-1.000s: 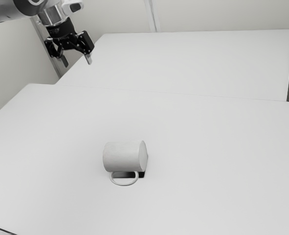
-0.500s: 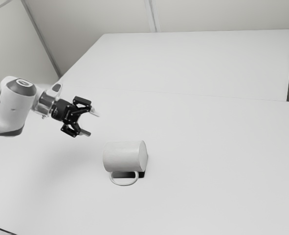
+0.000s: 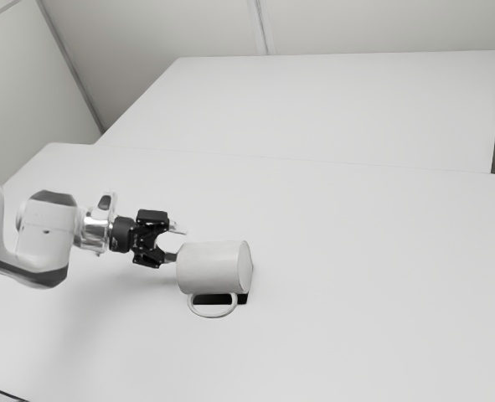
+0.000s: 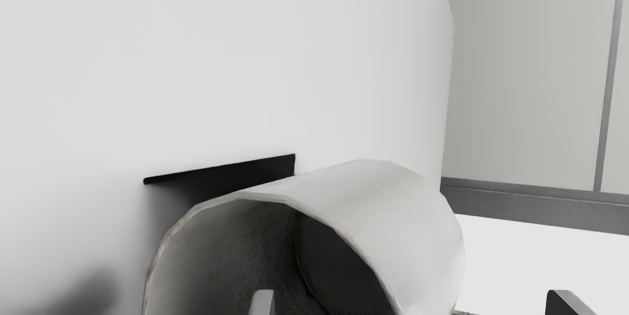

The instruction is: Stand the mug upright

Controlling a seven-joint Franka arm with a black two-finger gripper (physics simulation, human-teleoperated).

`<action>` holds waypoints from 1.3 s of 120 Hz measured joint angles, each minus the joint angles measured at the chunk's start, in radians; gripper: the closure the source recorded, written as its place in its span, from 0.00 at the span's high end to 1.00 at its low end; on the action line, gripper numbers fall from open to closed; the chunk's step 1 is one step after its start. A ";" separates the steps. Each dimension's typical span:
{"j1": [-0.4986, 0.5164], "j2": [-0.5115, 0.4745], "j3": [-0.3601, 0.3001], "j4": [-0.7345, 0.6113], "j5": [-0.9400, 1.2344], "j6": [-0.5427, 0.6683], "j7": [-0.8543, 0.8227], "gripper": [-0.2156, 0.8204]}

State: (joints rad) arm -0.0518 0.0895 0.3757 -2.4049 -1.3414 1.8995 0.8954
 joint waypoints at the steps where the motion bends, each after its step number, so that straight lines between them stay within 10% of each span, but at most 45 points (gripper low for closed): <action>1: 0.000 0.003 0.000 0.000 -0.001 0.000 0.006 0.79; 123: 0.014 -0.044 -0.070 -0.141 -0.200 -0.048 0.362 0.79; 156: 0.017 -0.050 -0.073 -0.140 -0.215 -0.045 0.371 0.25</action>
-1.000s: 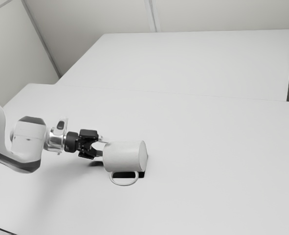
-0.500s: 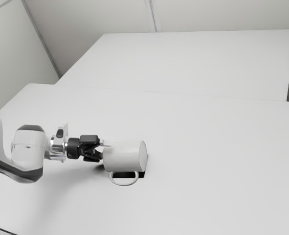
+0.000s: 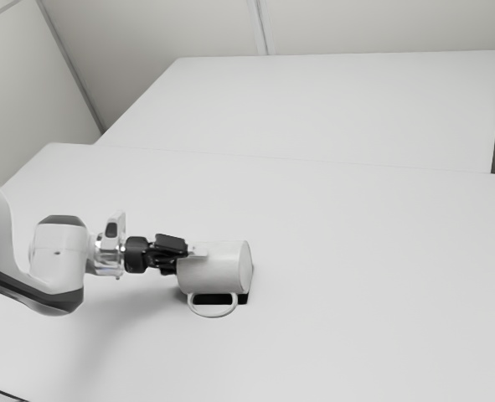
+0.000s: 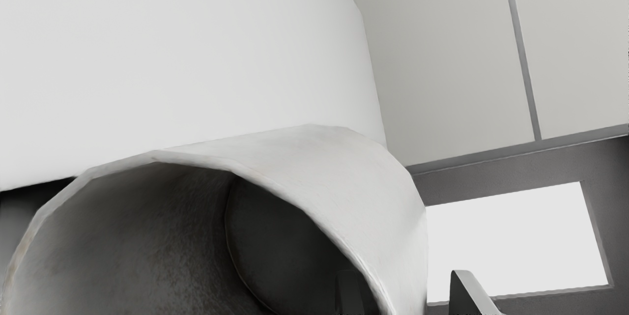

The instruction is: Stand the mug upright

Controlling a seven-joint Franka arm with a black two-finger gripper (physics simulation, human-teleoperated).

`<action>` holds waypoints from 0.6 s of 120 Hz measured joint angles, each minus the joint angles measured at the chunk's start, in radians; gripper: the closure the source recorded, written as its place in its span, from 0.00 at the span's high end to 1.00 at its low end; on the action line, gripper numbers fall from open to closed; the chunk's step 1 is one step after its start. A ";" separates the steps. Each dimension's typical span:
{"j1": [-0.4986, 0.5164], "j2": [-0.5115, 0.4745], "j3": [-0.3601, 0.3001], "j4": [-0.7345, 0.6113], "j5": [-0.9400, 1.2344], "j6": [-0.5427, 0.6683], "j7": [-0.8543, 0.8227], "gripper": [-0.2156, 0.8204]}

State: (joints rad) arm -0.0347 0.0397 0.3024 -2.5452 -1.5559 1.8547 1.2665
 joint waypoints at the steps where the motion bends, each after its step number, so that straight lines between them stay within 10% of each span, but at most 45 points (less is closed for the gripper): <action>1: 0.001 0.000 0.000 0.000 0.000 0.000 0.000 0.24; 72: 0.001 -0.077 -0.067 0.052 -0.040 0.010 -0.002 0.04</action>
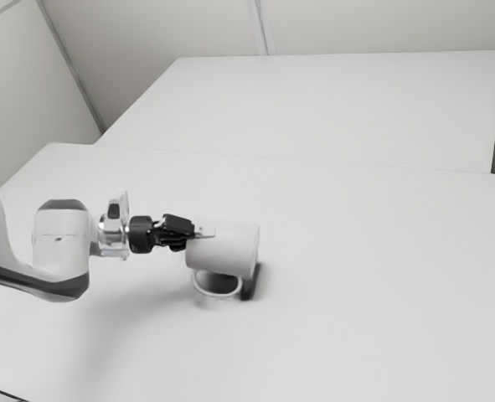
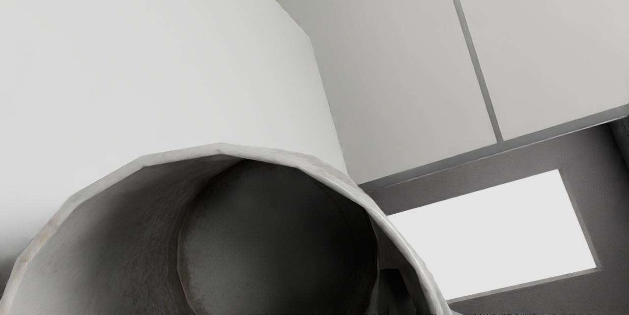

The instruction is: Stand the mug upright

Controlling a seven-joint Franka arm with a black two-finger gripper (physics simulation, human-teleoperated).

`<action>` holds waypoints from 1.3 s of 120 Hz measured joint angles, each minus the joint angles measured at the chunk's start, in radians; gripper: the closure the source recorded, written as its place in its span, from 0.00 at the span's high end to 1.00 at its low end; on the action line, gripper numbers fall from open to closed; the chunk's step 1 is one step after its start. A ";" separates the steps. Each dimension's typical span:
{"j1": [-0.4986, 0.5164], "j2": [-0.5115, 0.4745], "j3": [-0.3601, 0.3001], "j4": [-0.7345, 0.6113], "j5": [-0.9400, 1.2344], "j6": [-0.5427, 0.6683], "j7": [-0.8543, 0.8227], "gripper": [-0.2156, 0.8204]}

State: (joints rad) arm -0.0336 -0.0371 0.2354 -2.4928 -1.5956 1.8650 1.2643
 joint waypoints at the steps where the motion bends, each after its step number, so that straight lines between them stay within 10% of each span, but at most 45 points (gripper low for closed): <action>1: 0.000 -0.001 -0.002 0.008 0.004 0.002 0.000 0.04; 34: 0.070 0.018 -0.140 0.328 0.745 0.174 -0.171 0.03; 64: 0.033 -0.007 -0.301 0.358 1.368 0.246 -0.512 0.03; 156: -0.002 -0.064 -0.376 0.172 1.548 0.458 -1.214 0.06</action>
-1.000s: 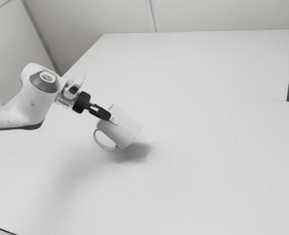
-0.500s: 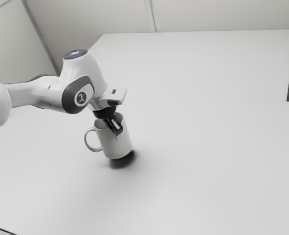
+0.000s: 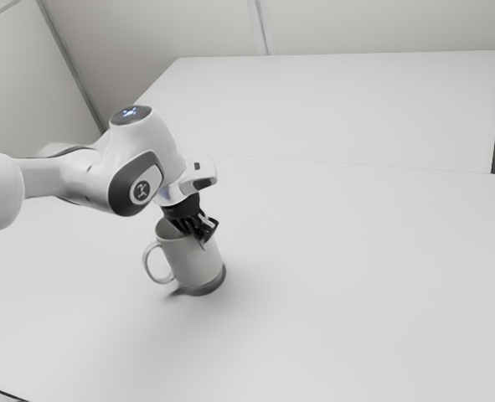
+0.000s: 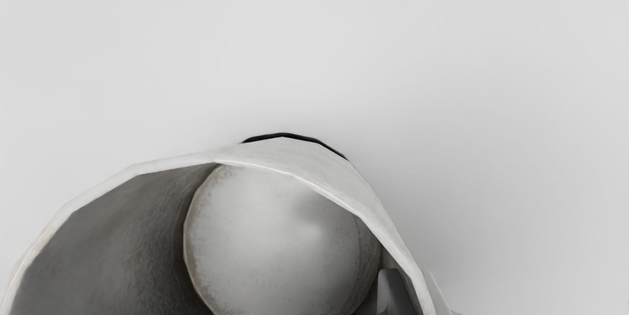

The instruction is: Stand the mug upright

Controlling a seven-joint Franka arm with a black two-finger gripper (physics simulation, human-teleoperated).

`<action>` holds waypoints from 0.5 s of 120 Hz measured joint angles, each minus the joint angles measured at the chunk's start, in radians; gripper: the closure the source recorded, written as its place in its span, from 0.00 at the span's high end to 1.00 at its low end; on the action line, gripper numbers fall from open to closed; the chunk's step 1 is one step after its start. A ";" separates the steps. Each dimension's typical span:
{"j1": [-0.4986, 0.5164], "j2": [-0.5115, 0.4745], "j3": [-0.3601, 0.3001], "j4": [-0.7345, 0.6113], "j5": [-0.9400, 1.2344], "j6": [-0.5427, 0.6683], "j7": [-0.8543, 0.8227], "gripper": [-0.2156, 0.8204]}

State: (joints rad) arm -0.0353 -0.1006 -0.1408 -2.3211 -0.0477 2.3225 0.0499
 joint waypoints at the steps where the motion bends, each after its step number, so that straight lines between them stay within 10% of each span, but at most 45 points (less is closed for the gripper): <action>1: 0.000 0.001 0.000 0.000 0.000 0.001 -0.004 0.06; 29: 0.000 0.013 0.000 -0.012 -0.008 0.015 -0.094 0.51; 60: -0.001 -0.020 -0.021 0.072 -0.010 -0.014 -0.159 0.71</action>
State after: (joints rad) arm -0.0361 -0.1207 -0.1613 -2.2494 -0.0580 2.3090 -0.1091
